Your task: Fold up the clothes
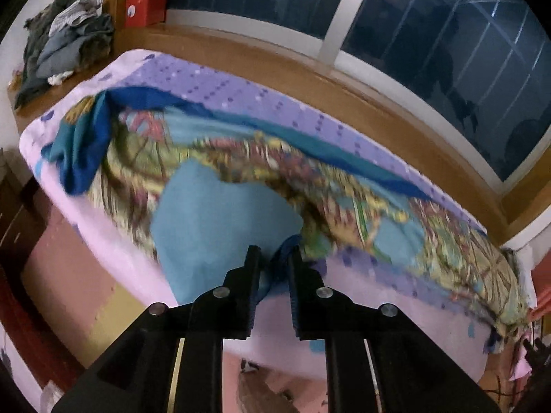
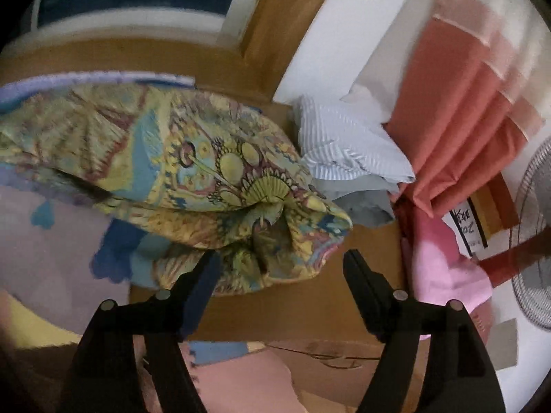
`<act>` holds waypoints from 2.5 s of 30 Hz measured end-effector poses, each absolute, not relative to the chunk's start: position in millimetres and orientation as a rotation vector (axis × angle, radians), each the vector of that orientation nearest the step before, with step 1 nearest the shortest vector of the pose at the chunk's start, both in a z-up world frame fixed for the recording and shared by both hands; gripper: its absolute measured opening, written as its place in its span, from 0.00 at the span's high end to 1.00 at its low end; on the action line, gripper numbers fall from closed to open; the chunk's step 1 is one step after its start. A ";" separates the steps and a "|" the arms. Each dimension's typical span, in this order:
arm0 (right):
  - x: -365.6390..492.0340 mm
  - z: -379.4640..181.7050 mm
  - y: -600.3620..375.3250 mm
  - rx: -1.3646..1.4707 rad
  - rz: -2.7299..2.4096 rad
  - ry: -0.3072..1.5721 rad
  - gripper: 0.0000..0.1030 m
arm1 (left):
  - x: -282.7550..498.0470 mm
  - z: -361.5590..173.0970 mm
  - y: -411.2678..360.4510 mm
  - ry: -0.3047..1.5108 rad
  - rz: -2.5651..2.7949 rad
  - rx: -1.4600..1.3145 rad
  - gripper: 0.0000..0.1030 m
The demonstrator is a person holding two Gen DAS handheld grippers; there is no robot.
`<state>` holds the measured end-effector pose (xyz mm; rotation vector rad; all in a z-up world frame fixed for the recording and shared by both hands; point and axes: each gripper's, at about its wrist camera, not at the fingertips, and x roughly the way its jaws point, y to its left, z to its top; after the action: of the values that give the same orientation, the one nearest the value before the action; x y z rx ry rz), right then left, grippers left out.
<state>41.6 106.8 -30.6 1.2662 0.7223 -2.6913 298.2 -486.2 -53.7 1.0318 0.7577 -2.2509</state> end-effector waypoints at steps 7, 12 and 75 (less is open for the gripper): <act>80.7 -19.6 51.3 1.049 -2.587 0.570 0.28 | 325.5 -57.5 -460.2 0.793 -2.264 1.077 0.82; 127.4 -25.6 -39.7 0.919 -2.368 0.526 0.28 | 350.7 -60.4 -468.0 0.824 -2.270 1.056 0.82; 378.6 -105.6 -644.9 0.960 -1.970 0.449 0.28 | 406.3 -61.2 -861.5 0.485 -2.674 1.403 0.69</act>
<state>378.6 -644.9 -105.6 0.9604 0.4486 -1.9699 406.3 -861.5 -61.2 1.4032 0.4854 -2.6739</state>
